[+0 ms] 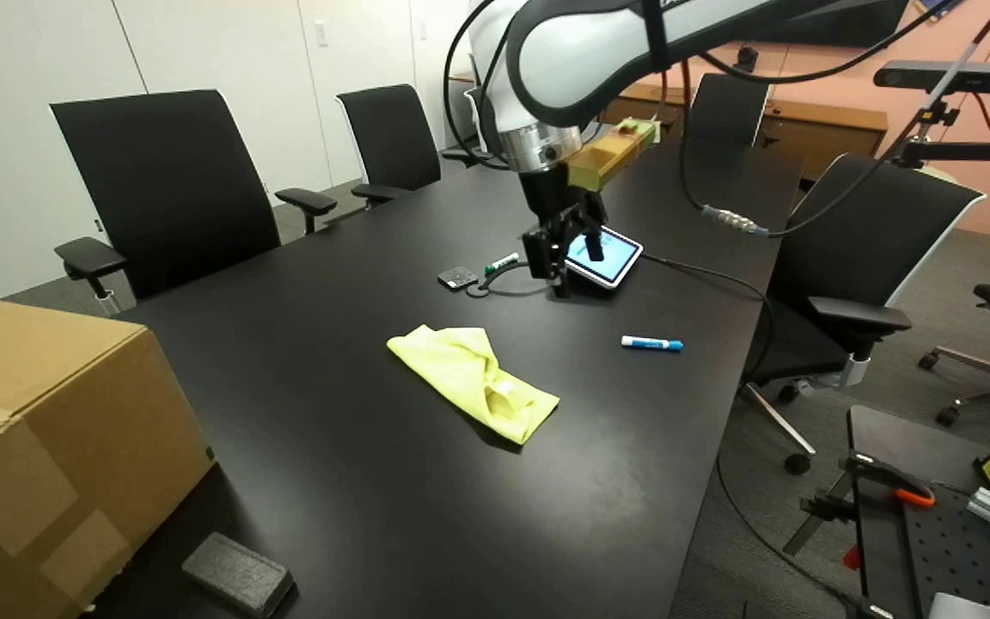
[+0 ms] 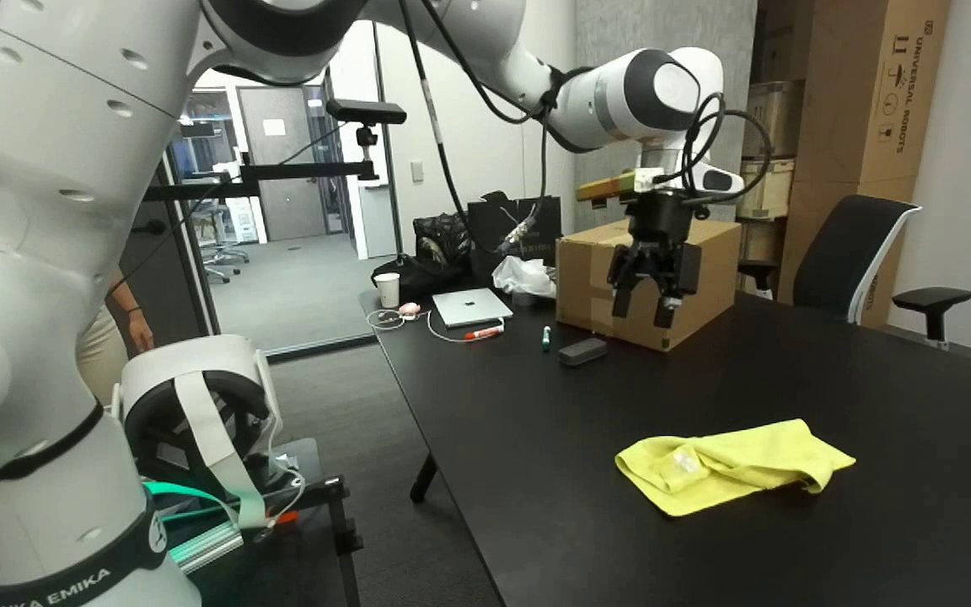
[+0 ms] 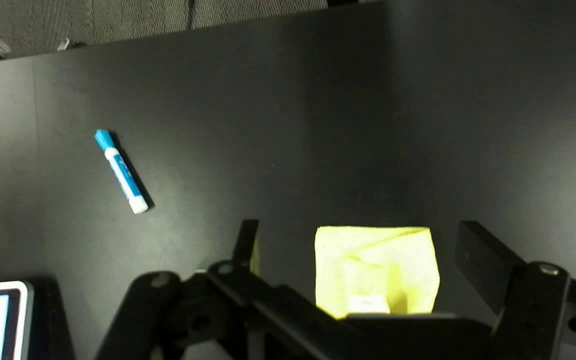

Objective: Fold the towel in half

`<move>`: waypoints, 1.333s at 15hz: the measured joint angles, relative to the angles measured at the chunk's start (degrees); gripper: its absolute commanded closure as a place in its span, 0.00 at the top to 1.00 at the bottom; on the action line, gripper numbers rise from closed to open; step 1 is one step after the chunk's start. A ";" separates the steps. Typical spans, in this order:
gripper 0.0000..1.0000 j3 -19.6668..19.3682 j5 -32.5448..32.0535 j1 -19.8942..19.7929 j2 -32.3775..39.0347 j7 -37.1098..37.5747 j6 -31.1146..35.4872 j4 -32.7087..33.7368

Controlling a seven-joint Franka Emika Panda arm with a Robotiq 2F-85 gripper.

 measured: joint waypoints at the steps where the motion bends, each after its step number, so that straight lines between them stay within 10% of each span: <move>1: 1.00 0.37 0.00 0.00 -2.72 -0.13 -0.74 -2.71; 20: 1.00 8.15 4.69 0.05 -60.45 4.85 8.37 -55.66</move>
